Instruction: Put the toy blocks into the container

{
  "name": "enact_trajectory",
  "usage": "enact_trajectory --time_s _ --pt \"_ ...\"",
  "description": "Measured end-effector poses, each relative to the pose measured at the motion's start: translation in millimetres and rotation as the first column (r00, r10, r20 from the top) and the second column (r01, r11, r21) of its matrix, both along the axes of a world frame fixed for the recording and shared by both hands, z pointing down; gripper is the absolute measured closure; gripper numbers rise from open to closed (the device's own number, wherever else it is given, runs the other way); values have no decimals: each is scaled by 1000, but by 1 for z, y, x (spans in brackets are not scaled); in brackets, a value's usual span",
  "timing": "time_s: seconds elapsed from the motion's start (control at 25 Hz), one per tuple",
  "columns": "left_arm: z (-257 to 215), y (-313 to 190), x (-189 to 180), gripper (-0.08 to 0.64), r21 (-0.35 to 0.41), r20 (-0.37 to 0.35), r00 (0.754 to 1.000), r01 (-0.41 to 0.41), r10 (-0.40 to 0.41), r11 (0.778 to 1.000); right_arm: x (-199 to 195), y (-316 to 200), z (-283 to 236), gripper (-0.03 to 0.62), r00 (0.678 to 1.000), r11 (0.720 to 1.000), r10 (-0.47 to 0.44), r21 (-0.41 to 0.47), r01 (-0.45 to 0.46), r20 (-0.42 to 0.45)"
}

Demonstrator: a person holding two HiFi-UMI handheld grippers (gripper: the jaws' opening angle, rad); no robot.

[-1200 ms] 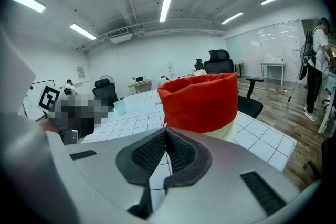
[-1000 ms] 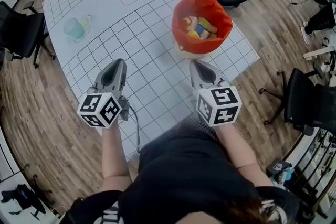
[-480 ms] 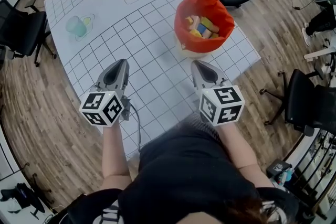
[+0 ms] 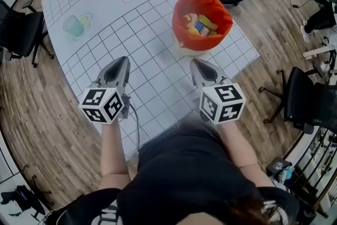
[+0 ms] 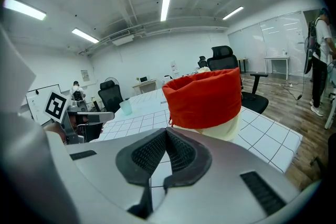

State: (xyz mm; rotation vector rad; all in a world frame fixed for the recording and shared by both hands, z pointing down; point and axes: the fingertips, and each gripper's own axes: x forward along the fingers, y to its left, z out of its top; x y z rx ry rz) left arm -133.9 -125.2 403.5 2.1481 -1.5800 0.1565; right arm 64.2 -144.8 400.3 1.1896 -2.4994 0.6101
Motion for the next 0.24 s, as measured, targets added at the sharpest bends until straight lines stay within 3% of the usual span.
enact_trajectory --time_s 0.24 --pt "1 0 -3 522 -6 0 1000 5 -5 1000 -1 -2 1 578 1000 1000 0 -2 0 3"
